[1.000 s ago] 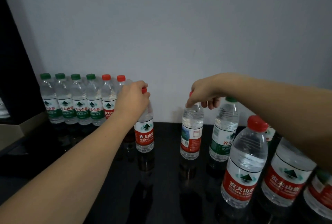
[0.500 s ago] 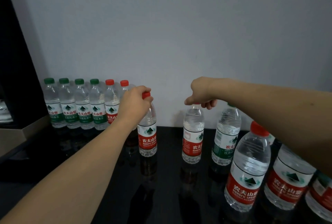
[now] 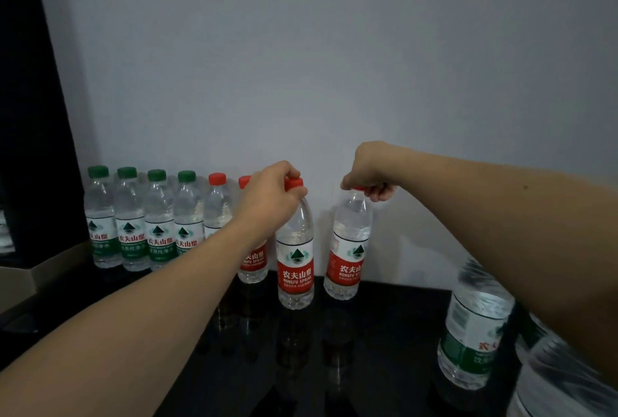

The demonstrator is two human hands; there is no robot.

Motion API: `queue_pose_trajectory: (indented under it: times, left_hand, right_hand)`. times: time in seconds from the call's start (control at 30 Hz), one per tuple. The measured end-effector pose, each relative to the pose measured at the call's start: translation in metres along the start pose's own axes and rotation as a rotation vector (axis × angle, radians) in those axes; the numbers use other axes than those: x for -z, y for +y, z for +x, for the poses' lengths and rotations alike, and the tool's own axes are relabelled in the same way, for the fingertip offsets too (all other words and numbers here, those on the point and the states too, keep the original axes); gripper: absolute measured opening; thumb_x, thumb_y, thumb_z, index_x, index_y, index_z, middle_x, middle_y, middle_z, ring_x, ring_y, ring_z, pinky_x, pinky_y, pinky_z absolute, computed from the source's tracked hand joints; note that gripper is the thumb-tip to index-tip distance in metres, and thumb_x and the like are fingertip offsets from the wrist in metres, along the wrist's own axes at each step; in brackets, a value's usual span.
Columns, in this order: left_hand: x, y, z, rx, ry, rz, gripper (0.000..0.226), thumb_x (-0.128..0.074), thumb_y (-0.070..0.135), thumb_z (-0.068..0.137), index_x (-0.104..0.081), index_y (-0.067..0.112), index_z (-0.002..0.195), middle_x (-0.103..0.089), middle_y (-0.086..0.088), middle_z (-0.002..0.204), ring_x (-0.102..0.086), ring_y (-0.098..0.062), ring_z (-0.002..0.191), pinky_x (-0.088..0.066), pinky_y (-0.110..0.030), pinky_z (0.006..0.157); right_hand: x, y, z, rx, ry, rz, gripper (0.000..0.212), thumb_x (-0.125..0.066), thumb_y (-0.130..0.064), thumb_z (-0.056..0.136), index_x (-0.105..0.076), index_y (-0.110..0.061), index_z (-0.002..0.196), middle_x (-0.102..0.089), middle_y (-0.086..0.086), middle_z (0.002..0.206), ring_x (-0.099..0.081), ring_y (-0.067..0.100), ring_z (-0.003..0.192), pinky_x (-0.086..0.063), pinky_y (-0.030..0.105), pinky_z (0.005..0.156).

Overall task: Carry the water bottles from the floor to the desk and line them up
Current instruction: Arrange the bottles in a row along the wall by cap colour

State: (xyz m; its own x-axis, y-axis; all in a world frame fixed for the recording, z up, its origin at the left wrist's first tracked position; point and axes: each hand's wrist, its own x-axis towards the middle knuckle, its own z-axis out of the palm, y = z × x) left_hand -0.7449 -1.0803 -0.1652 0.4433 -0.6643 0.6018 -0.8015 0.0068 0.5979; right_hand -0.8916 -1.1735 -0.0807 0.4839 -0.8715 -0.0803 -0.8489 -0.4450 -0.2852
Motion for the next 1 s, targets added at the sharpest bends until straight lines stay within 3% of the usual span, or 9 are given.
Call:
queue_pose_trajectory:
  times: [0.13,0.47,0.73,0.93,1.0]
  left_hand:
    - [-0.009,-0.010,0.027,-0.025,0.037,0.026,0.014,-0.070,0.026,0.087,-0.061,0.024,0.098,-0.058,0.013,0.089,-0.055,-0.003,0.079,-0.037,-0.015,0.060]
    - [-0.034,-0.039,0.047,-0.058,0.033,0.066,0.013,-0.069,0.023,0.088,-0.061,0.020,0.097,-0.066,-0.001,0.098,-0.060,-0.018,0.087,-0.050,-0.031,0.074]
    - [-0.037,-0.049,0.045,-0.054,0.013,0.082,0.010,-0.066,0.021,0.091,-0.057,0.022,0.097,-0.065,0.000,0.099,-0.059,-0.016,0.085,-0.043,-0.026,0.069]
    - [-0.031,-0.054,0.046,-0.032,0.006,0.127,0.009,-0.062,0.022,0.094,-0.057,0.020,0.100,-0.064,-0.003,0.102,-0.060,-0.021,0.090,-0.054,-0.039,0.078]
    - [-0.030,-0.055,0.048,-0.044,0.005,0.138,0.008,-0.061,0.022,0.094,-0.057,0.021,0.100,-0.064,-0.003,0.101,-0.059,-0.020,0.088,-0.052,-0.036,0.075]
  right_hand:
    - [-0.001,-0.011,0.022,0.027,0.104,0.085,0.036,-0.055,-0.018,0.095,-0.044,-0.008,0.062,-0.047,0.009,0.054,-0.045,0.021,0.038,-0.042,0.020,0.037]
    - [-0.022,-0.017,0.052,0.064,0.198,0.027,0.025,-0.055,-0.016,0.089,-0.050,-0.007,0.067,-0.055,0.009,0.050,-0.057,0.026,0.048,-0.047,0.023,0.042]
    - [-0.029,-0.019,0.061,0.082,0.231,0.024,0.022,-0.059,-0.018,0.087,-0.054,-0.007,0.069,-0.058,0.009,0.050,-0.059,0.025,0.045,-0.049,0.024,0.043]
    - [-0.033,-0.025,0.067,0.101,0.238,0.040,0.025,-0.060,-0.018,0.086,-0.051,-0.009,0.065,-0.053,0.006,0.045,-0.056,0.023,0.041,-0.047,0.022,0.042]
    - [-0.034,-0.028,0.068,0.106,0.243,0.036,0.026,-0.062,-0.018,0.085,-0.052,-0.009,0.063,-0.051,0.004,0.039,-0.054,0.021,0.037,-0.047,0.022,0.040]
